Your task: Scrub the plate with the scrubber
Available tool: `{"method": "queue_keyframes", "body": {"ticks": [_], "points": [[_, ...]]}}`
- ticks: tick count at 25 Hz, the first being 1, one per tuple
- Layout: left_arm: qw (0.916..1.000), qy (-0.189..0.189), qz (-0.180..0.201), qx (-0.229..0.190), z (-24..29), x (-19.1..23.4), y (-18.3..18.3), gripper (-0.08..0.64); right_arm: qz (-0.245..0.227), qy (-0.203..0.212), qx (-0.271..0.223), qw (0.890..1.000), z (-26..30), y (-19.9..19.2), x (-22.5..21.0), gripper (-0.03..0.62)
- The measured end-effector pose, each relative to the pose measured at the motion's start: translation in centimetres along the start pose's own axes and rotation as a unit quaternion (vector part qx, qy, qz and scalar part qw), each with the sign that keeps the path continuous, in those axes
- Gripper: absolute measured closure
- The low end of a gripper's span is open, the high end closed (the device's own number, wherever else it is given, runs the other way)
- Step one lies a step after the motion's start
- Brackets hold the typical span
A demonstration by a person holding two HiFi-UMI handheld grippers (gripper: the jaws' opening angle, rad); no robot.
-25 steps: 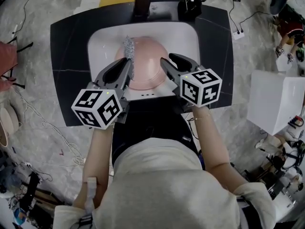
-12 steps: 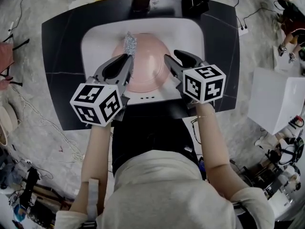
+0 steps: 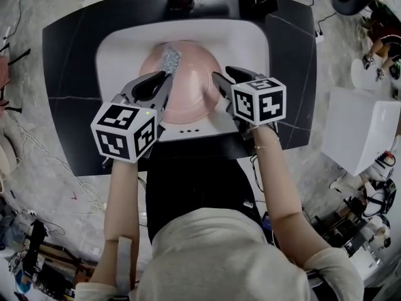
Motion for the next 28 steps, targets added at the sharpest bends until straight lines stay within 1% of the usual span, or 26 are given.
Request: {"method": "queue_keyframes", "body": {"ticks": [7,11,13,15,17,21,24,26,28], "points": [[0.9968,0.025,0.048,0.058,1.5,0.1,-0.9,0.497,0.024,-0.006,0.031,0.999,2.2,-0.7,-1.2,0.413],[0.9947,0.024,0.063,0.077,2.1,0.0,-1.2,0.497,0.033,-0.012,0.039,0.999,2.8,-0.7,-1.8,0.411],[0.9945,0.016,0.065,0.08,2.4,0.0,-1.3,0.497,0.041,-0.012,0.043,0.998,3.1,-0.8,-2.1,0.411],[0.9953,0.01,0.059,0.077,2.5,0.0,-1.4,0.497,0.045,-0.014,0.047,0.998,3.5,-1.0,-2.5,0.411],[0.9958,0.006,0.052,0.075,2.6,0.1,-1.4,0.497,0.046,-0.015,0.05,0.998,3.9,-1.2,-2.8,0.434],[0.9945,0.008,0.063,0.083,2.9,-0.1,-1.3,0.497,0.059,-0.001,0.058,0.997,4.5,-1.6,-3.2,0.442],[0.994,0.002,0.064,0.089,3.2,0.0,-1.3,0.497,0.066,0.008,0.061,0.996,4.8,-1.7,-3.1,0.444],[0.9933,0.001,0.067,0.094,3.3,0.0,-1.4,0.497,0.069,0.011,0.066,0.995,5.2,-1.6,-3.0,0.475],[0.9926,0.001,0.071,0.099,3.6,-0.1,-1.4,0.497,0.07,0.006,0.069,0.995,5.3,-1.5,-3.1,0.508]]}}
Point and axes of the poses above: the fingertips, and each gripper's own axes: z forward along the fingers, x to its left, y out of its top, the point moved 8 cm from there along -z, backward along the fingers, and after that the axes turned 15 degrees about x, right-handed, at the moved point
